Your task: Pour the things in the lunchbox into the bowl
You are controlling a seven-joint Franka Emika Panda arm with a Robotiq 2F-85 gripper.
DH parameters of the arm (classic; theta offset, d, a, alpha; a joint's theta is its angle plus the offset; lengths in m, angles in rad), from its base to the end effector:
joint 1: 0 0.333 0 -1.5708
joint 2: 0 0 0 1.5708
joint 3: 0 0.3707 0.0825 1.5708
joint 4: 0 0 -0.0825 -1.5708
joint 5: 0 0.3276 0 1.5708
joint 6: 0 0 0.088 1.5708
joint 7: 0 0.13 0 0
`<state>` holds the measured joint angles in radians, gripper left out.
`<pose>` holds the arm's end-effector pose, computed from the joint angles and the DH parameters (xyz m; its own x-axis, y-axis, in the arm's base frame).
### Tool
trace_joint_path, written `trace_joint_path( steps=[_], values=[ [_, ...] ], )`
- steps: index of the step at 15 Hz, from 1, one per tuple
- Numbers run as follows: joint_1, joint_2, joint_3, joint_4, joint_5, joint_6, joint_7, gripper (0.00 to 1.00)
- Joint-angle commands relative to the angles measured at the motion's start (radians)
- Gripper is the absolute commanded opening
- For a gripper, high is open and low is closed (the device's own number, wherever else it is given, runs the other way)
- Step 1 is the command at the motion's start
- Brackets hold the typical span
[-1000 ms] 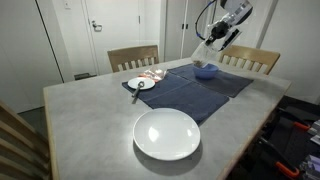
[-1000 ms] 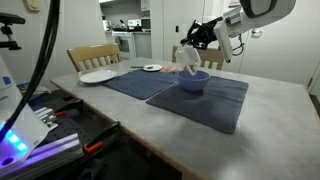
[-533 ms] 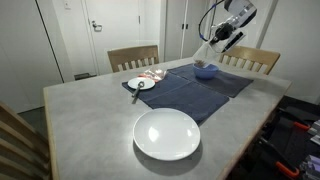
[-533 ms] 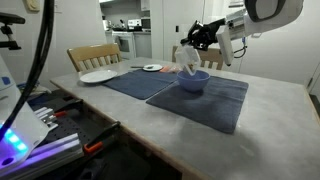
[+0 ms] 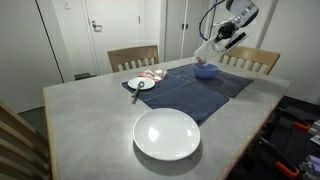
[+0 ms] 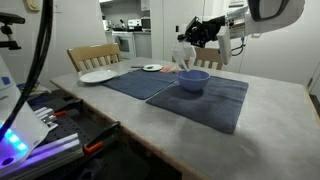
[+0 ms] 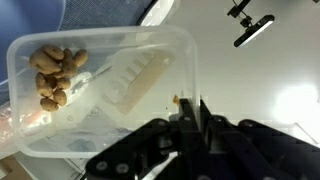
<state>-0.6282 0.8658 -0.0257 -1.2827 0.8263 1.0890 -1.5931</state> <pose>0.5580 -0.2769 0.3002 0.7206 0.3115 0.6194 0.6686 -0.0757 -0.7398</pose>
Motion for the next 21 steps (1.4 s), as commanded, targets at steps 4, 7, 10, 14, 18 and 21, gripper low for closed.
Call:
trace_joint_path(
  steps=[4, 7, 10, 14, 18, 21],
  values=[
    [-0.041, -0.057, -0.037, -0.085, -0.011, -0.086, -0.145, 0.02],
    [-0.068, -0.069, -0.068, -0.126, -0.045, -0.139, -0.253, 0.02],
    [-0.104, -0.088, -0.1, -0.175, -0.102, -0.185, -0.381, 0.02],
    [-0.142, -0.121, -0.114, -0.247, -0.137, -0.17, -0.533, 0.02],
    [-0.057, -0.129, -0.089, -0.204, -0.136, -0.047, -0.605, 0.02],
    [0.038, -0.092, -0.053, -0.103, -0.118, 0.025, -0.541, 0.02]
  ],
)
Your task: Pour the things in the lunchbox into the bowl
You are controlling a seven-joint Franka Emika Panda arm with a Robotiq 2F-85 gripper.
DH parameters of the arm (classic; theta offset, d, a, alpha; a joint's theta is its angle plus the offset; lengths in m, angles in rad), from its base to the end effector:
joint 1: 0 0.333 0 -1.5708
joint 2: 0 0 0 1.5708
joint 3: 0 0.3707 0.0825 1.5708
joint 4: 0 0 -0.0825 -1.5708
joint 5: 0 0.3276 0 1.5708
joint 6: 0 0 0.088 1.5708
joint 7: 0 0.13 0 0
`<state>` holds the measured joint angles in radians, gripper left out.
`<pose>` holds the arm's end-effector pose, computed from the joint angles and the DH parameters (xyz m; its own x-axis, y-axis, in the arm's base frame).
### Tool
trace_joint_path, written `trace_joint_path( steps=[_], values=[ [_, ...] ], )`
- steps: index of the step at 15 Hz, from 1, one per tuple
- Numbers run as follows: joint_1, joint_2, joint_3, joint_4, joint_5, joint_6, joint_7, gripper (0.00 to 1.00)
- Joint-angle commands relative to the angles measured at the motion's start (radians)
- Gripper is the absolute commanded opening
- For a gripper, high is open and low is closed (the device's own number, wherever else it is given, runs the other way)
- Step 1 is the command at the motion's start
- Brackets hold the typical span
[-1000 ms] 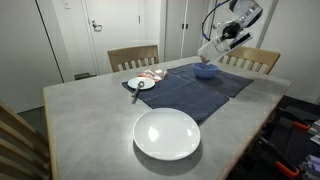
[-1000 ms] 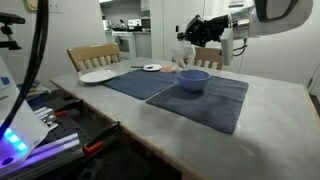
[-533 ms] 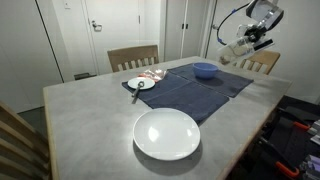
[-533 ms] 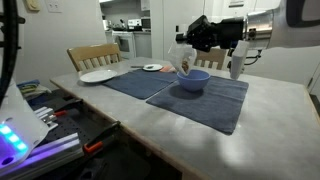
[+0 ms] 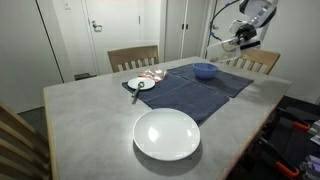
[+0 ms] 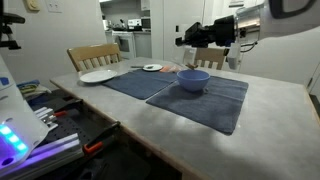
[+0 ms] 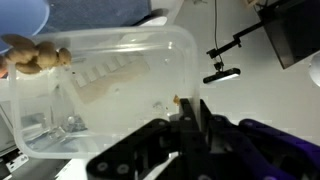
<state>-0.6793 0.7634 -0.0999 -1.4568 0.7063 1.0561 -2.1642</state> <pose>0.4808 -0.3128 0.3034 0.3952 0.3319 0.8565 0.8955 0.0686 -0.4398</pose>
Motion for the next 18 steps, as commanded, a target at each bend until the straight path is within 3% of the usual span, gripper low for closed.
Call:
trace_joint_path(
  steps=[1, 5, 11, 18],
  values=[
    [0.115, 0.023, 0.028, 0.1, 0.002, 0.058, 0.041, 0.02],
    [0.158, 0.05, 0.03, 0.177, 0.046, 0.032, 0.072, 0.02],
    [0.131, 0.042, 0.005, 0.166, 0.107, 0.035, 0.102, 0.02],
    [0.139, 0.119, 0.028, 0.26, 0.176, -0.043, 0.331, 0.02]
  ],
)
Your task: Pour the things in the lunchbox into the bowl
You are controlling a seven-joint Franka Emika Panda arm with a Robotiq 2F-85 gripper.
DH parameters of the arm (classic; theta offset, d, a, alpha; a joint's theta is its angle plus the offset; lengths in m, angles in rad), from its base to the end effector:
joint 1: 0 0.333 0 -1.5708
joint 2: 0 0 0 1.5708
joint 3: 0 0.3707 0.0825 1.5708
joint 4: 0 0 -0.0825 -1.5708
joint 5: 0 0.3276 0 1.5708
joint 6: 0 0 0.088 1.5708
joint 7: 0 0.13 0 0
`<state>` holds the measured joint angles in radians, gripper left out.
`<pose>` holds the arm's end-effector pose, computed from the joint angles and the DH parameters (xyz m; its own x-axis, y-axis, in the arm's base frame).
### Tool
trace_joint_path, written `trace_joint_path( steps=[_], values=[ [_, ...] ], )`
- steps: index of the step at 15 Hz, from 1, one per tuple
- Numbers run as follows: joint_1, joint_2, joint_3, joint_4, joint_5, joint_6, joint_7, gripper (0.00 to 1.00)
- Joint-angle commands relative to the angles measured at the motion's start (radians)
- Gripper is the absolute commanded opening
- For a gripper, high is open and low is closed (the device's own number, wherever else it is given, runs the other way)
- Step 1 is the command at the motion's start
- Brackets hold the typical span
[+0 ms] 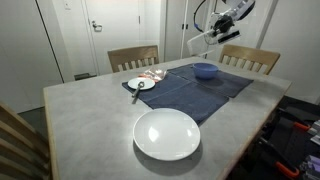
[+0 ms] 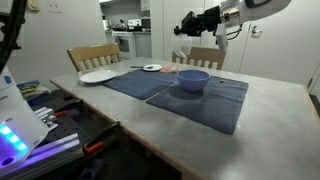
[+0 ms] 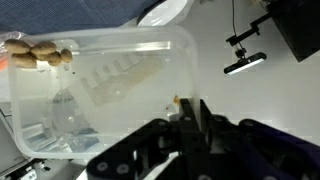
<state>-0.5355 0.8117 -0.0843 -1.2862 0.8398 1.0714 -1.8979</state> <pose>0.5715 -0.2451 0.3311 0.4512 0.3808 0.8071 0.8619 0.0485 -0.5047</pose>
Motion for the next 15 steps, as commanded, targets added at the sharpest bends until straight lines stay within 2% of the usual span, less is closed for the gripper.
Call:
trace_joint_path(
  steps=[1, 9, 11, 15],
  values=[
    [-0.01, 0.086, 0.015, 0.101, 0.066, -0.066, 0.089, 0.02],
    [-0.023, 0.131, 0.006, 0.108, 0.212, -0.027, 0.216, 0.02],
    [-0.014, 0.117, -0.002, 0.104, 0.219, -0.019, 0.258, 0.02],
    [0.037, 0.058, -0.049, 0.071, 0.173, 0.085, 0.433, 0.02]
  ],
)
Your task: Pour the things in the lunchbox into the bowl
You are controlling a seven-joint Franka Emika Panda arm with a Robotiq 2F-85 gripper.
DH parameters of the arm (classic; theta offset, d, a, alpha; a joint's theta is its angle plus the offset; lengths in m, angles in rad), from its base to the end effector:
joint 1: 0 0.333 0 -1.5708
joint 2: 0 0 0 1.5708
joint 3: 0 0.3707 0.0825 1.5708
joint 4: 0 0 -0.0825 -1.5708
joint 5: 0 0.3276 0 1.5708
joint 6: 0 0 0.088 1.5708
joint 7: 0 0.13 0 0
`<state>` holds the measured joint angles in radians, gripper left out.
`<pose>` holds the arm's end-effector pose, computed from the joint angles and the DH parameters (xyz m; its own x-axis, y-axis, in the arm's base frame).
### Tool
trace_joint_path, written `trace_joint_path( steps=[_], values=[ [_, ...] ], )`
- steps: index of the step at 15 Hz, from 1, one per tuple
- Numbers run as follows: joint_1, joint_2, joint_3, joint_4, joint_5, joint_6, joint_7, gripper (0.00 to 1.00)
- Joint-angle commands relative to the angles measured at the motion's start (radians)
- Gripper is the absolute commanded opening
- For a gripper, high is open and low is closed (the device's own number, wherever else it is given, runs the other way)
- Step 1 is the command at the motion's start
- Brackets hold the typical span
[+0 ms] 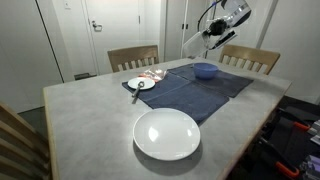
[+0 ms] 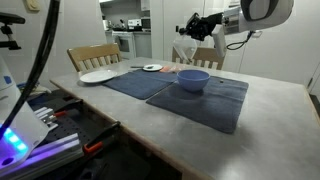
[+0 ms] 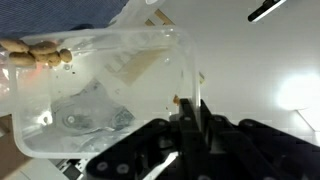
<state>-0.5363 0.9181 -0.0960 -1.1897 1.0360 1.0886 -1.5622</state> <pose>0.6069 -0.2502 0.3098 0.6857 0.2213 0.6934 0.7207 -0.0733 -0.6894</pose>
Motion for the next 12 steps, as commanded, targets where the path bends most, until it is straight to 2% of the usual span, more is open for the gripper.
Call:
trace_joint_path(
  steps=[1, 7, 12],
  values=[
    [0.046, -0.056, -0.047, -0.03, -0.029, 0.089, 0.133, 0.02],
    [0.059, -0.074, -0.073, -0.037, -0.051, 0.092, 0.206, 0.02],
    [0.035, -0.068, -0.068, -0.042, -0.073, 0.053, 0.137, 0.02]
  ],
)
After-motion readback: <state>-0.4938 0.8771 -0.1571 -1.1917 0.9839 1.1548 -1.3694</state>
